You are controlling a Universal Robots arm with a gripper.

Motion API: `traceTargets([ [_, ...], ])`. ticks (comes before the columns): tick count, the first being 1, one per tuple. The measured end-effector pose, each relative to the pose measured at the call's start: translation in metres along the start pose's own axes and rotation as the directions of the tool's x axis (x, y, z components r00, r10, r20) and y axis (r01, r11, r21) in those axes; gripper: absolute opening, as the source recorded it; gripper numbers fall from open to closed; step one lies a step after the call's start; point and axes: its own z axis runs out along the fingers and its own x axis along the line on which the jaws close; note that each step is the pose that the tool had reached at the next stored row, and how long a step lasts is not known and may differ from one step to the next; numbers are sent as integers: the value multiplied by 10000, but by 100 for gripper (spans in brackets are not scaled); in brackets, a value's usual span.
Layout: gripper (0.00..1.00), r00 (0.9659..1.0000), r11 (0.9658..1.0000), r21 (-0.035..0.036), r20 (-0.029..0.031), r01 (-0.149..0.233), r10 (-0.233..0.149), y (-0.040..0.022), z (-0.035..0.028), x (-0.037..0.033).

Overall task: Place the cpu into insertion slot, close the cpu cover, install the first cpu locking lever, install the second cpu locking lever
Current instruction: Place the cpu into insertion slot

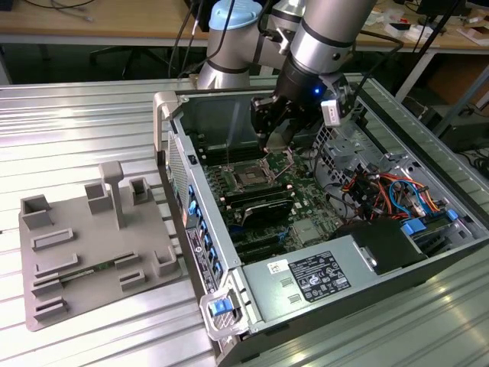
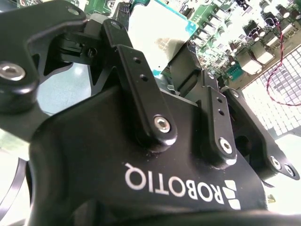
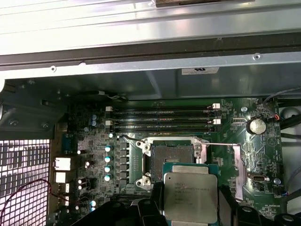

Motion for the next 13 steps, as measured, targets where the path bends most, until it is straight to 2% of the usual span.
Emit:
traceTargets([
  [7, 55, 10000, 10000, 1, -1, 12, -12, -3, 33, 23],
  [13, 55, 9986, 9986, 10, -48, 529, -529, -4, 45, 24],
])
